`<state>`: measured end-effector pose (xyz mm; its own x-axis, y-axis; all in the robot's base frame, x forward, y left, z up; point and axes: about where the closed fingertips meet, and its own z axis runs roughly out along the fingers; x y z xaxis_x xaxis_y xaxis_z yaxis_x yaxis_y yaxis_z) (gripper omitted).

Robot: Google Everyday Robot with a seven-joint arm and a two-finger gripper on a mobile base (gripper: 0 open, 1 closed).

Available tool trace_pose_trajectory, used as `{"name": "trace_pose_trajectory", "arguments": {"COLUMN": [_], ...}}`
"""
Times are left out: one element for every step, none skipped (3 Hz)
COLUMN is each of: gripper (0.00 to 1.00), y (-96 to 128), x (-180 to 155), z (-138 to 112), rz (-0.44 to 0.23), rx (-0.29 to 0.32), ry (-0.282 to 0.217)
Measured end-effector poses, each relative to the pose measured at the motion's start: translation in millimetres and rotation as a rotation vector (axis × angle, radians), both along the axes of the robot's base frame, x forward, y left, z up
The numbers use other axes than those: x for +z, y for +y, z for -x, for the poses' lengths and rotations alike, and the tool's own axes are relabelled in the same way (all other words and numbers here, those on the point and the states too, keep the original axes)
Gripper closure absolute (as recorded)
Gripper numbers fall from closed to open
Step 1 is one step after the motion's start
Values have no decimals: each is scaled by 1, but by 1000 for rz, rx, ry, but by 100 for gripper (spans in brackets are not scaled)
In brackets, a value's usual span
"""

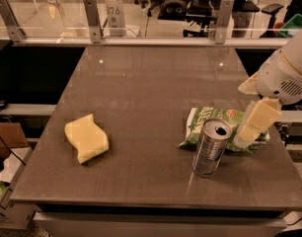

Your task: Move green jalapeno chip bag near redbull can

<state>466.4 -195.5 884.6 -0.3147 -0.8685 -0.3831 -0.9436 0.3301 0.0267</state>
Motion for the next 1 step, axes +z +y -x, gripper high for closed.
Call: {"name": "trace_pose_trajectory", "arguments": {"gripper": [0], "y": [0], "x": [0], "z": [0], "rz": [0], "rx": [0], "ry": [0]}}
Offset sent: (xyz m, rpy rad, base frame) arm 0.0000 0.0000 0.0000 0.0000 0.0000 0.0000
